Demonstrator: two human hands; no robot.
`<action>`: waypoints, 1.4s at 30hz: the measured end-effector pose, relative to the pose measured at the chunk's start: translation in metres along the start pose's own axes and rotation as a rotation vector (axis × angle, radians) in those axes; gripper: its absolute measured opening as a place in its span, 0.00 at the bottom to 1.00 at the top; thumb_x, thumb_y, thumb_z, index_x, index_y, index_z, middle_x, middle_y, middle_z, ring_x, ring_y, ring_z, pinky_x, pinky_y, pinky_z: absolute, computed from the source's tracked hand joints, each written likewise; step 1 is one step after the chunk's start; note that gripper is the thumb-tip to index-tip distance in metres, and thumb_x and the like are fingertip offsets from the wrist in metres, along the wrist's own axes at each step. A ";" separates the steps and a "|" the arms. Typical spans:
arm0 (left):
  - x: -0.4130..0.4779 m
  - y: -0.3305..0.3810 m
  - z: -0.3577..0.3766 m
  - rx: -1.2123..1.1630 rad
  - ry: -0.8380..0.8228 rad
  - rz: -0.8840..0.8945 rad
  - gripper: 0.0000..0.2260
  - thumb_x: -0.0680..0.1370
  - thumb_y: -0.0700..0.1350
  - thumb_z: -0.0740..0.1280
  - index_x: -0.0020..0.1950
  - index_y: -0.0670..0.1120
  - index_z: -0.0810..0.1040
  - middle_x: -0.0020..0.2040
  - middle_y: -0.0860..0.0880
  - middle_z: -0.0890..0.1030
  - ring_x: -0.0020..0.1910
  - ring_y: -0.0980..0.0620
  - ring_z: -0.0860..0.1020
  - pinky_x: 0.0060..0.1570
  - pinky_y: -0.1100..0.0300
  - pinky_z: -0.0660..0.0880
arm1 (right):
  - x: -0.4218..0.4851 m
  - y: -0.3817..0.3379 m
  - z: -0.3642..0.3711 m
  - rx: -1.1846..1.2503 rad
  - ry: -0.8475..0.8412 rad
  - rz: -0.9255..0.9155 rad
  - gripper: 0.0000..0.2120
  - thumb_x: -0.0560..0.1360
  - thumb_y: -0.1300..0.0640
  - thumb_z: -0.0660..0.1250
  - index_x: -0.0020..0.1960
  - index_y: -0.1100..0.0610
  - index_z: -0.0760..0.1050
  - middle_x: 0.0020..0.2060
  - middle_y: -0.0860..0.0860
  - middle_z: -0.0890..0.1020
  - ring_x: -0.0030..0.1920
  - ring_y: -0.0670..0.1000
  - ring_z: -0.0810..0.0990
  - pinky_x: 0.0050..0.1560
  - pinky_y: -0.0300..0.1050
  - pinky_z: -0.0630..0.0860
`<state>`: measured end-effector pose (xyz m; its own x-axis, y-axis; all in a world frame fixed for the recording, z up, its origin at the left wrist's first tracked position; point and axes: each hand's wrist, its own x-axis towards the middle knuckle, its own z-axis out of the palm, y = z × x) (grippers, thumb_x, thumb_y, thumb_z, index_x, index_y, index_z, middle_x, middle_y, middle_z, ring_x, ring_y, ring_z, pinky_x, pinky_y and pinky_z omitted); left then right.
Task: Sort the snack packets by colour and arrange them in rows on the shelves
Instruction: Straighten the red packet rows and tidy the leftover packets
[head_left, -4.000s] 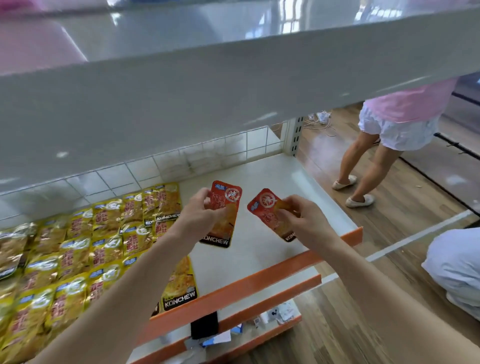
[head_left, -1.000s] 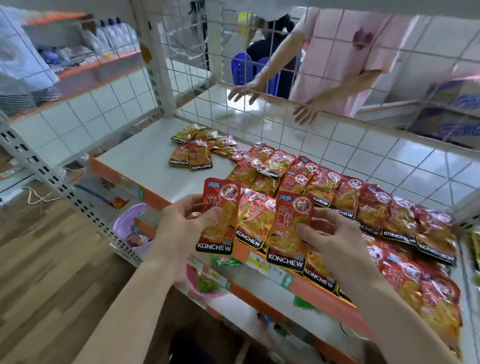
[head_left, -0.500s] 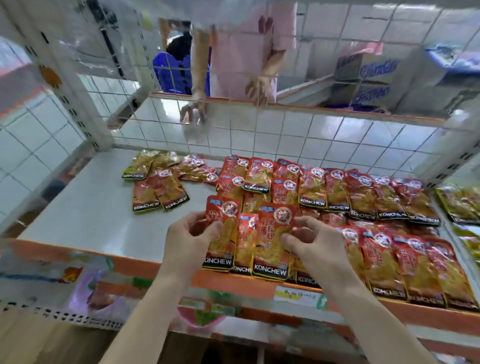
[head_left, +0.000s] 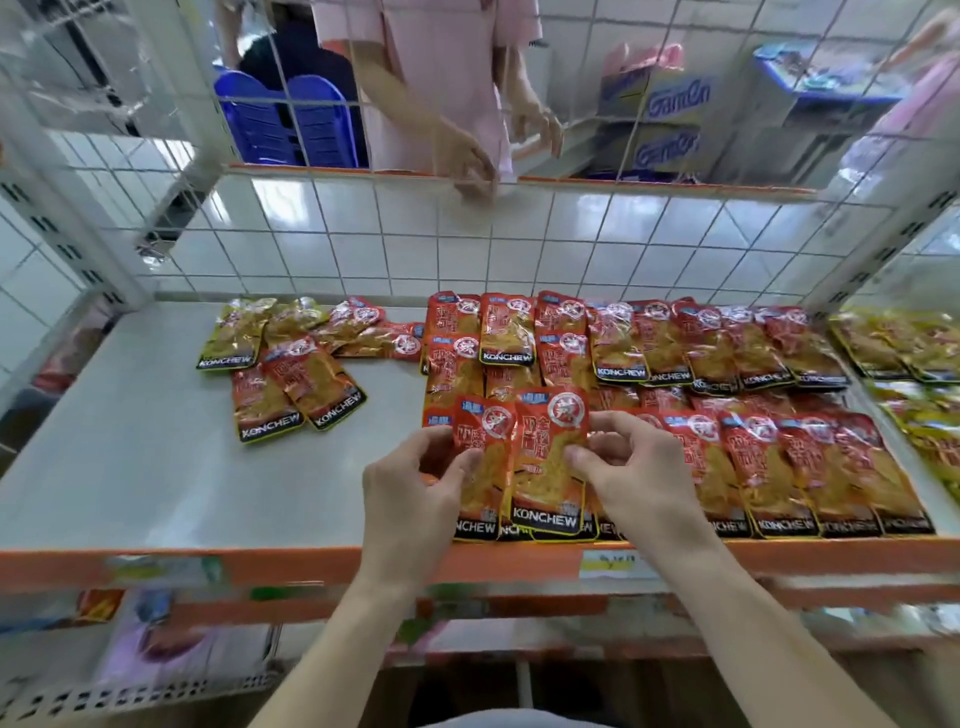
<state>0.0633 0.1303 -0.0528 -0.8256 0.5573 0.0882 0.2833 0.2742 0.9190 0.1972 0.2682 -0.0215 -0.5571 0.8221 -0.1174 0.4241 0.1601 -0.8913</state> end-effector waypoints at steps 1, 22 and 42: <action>-0.001 0.001 0.002 -0.013 -0.005 0.010 0.09 0.74 0.44 0.75 0.53 0.48 0.81 0.42 0.60 0.81 0.42 0.69 0.79 0.38 0.76 0.73 | 0.000 0.001 -0.004 0.028 0.007 0.018 0.10 0.75 0.59 0.74 0.51 0.48 0.77 0.37 0.46 0.84 0.40 0.39 0.82 0.37 0.27 0.75; -0.002 -0.005 0.022 0.144 -0.026 0.188 0.14 0.76 0.47 0.72 0.58 0.42 0.78 0.44 0.55 0.79 0.42 0.64 0.78 0.41 0.75 0.72 | 0.010 0.025 -0.039 -0.174 0.046 -0.097 0.17 0.75 0.62 0.72 0.63 0.59 0.78 0.39 0.41 0.80 0.41 0.38 0.78 0.38 0.24 0.72; -0.009 -0.023 0.038 0.712 0.150 0.164 0.19 0.79 0.60 0.58 0.52 0.44 0.75 0.63 0.45 0.71 0.62 0.43 0.66 0.55 0.42 0.69 | 0.007 0.059 -0.029 -0.440 0.233 -0.293 0.20 0.72 0.57 0.75 0.63 0.59 0.78 0.58 0.49 0.76 0.59 0.47 0.63 0.59 0.42 0.59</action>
<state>0.0829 0.1483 -0.0891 -0.7887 0.5360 0.3010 0.6142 0.6664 0.4228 0.2388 0.2994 -0.0627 -0.5452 0.7999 0.2507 0.5604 0.5702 -0.6006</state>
